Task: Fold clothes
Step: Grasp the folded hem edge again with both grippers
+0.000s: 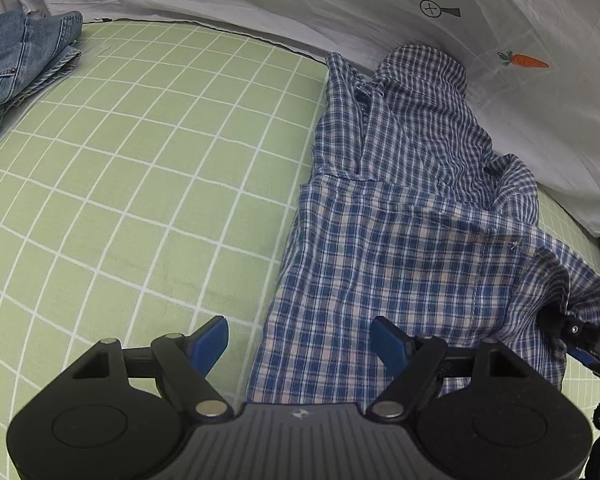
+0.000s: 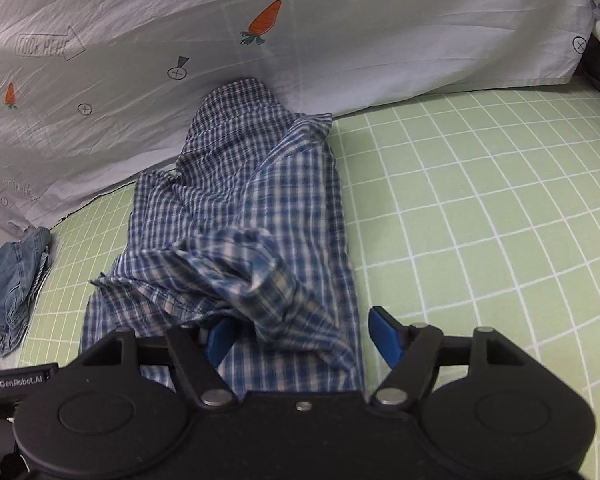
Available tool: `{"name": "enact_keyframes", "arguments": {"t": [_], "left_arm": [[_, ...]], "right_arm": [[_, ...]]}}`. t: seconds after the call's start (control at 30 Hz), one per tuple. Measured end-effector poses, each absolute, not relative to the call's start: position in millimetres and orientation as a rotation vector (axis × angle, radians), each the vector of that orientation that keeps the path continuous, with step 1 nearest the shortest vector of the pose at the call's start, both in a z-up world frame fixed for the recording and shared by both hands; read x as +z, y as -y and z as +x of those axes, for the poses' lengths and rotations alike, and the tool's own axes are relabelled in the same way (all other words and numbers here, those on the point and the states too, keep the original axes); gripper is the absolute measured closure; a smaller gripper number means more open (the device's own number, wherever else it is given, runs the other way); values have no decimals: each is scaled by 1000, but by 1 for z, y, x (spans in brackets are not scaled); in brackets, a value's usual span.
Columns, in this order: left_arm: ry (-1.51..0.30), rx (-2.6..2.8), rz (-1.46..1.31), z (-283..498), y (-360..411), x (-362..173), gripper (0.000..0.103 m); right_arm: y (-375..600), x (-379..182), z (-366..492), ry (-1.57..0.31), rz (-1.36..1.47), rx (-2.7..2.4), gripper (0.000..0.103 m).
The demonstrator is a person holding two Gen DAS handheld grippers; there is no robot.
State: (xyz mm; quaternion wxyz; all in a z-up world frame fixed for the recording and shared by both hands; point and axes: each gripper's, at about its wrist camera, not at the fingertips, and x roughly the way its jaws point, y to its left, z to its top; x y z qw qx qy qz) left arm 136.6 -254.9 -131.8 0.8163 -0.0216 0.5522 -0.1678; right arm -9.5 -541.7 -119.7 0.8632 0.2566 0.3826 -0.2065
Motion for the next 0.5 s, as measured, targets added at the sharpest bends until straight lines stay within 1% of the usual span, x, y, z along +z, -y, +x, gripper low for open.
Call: {"name": "enact_keyframes", "arguments": {"t": [0.23, 0.37, 0.5], "left_arm": [[-1154, -306, -42, 167, 260, -136, 24], [-1150, -282, -64, 168, 250, -132, 24], [-1196, -287, -108, 152, 235, -132, 24]], "right_arm": [[572, -129, 24, -792, 540, -485, 32], [581, -125, 8, -777, 606, -514, 32], [571, -126, -21, -785, 711, -490, 31]]}}
